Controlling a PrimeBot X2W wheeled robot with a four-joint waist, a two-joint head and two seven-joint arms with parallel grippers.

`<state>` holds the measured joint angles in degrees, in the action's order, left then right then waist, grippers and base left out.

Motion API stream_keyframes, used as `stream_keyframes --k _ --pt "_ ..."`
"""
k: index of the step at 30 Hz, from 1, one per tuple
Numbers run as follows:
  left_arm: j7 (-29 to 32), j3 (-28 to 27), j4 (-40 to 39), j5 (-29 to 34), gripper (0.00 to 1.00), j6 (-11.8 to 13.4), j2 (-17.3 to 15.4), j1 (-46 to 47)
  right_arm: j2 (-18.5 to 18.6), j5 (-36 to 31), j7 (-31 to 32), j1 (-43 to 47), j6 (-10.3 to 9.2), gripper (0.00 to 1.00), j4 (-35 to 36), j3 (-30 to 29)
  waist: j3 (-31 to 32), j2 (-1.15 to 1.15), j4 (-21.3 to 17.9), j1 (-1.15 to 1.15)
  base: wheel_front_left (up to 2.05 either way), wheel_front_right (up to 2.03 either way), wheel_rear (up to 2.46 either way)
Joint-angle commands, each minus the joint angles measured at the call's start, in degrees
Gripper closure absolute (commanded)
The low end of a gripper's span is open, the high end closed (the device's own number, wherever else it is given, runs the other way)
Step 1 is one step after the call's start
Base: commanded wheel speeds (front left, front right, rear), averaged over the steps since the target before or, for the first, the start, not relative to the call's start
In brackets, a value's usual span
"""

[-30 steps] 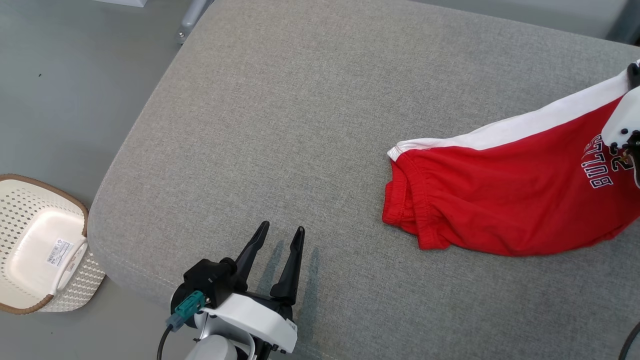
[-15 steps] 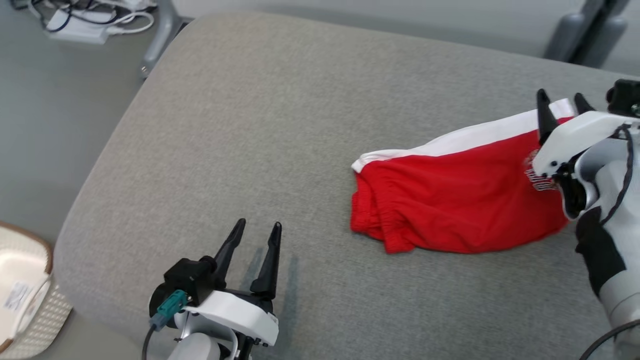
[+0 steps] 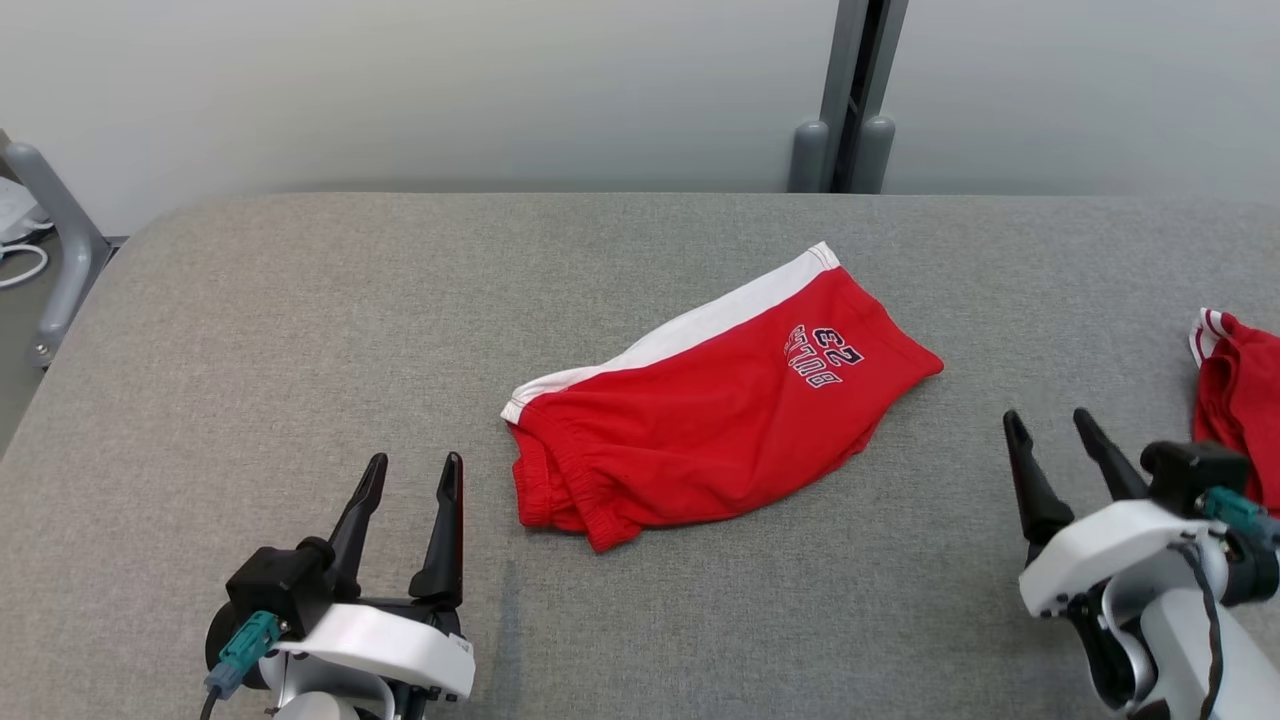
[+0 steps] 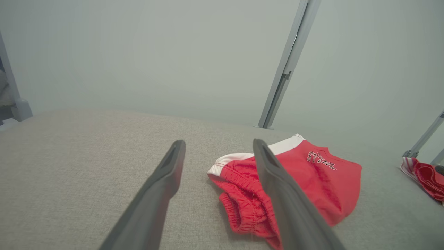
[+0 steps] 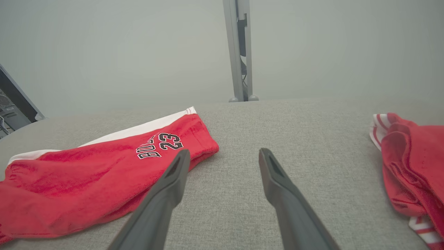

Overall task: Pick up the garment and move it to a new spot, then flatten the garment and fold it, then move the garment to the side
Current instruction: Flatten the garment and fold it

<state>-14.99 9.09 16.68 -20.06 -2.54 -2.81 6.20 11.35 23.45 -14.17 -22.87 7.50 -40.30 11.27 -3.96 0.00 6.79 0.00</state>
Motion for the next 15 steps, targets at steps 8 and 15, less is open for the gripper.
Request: stream_keyframes --k 8,15 --pt "-0.23 1.83 0.30 0.71 0.00 -0.79 -0.24 0.83 -3.46 6.15 9.90 5.42 -0.03 0.00 8.22 -6.94 -2.25 0.00 3.17 0.00 0.00 0.00 0.00" --pt "-0.23 2.22 -0.22 0.05 0.00 -0.85 -0.23 2.93 -2.67 15.67 23.88 1.45 -0.03 0.00 6.14 -13.88 -5.78 0.00 9.13 0.00 0.00 0.00 0.00"
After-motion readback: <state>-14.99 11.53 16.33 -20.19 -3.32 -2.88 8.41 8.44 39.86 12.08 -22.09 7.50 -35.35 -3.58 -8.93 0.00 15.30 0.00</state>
